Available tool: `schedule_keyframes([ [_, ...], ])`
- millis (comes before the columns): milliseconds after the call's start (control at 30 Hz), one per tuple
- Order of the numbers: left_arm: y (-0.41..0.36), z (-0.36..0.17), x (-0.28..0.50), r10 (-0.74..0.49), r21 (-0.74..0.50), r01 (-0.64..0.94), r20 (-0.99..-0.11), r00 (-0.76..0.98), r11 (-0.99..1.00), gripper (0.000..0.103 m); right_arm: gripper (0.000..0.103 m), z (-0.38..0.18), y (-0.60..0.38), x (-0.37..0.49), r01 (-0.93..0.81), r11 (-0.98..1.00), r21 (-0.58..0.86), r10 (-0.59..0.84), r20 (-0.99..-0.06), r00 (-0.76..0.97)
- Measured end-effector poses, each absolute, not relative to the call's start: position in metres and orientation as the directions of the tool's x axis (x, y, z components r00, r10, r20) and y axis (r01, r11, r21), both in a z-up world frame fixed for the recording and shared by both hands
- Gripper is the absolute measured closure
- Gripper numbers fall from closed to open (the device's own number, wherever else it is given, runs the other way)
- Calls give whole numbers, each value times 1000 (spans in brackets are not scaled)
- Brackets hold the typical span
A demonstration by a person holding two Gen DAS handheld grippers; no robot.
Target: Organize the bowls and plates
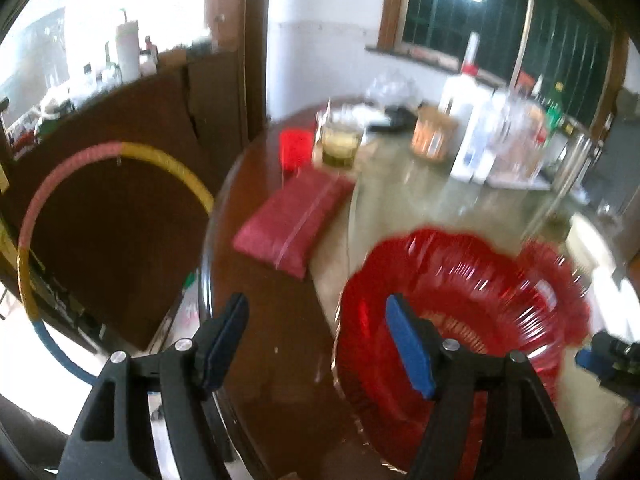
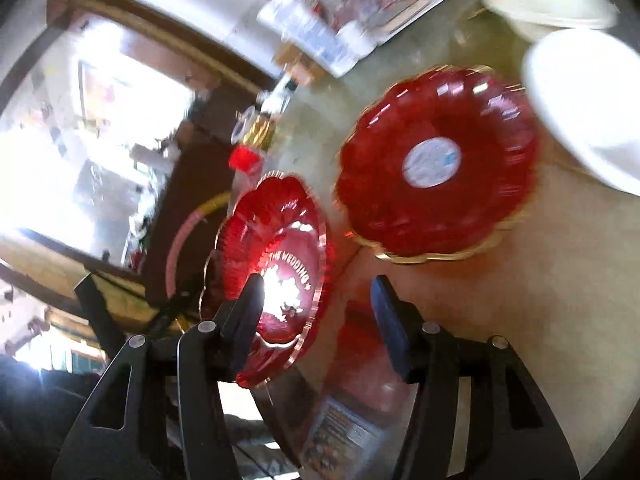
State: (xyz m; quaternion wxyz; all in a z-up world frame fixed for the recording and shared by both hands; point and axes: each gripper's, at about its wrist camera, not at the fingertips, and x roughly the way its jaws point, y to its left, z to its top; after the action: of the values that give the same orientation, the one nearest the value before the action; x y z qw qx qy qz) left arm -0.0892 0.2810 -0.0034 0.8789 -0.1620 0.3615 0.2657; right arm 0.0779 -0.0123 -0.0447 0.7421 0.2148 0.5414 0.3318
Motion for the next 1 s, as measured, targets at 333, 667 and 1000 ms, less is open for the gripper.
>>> schedule_keyframes([
  [333, 198, 46, 32, 106, -157, -332, -750, 653, 930, 22, 48, -71, -80, 111, 10, 654, 756, 716, -623, 315],
  [667, 160, -24, 136, 109, -39, -312, -890, 444, 949, 22, 47, -83, -78, 141, 51, 661, 749, 700, -639, 318],
  [1000, 160, -58, 157, 106, -7, -317, -935, 338, 948, 39, 51, -86, -74, 148, -6, 688, 726, 692, -653, 306],
])
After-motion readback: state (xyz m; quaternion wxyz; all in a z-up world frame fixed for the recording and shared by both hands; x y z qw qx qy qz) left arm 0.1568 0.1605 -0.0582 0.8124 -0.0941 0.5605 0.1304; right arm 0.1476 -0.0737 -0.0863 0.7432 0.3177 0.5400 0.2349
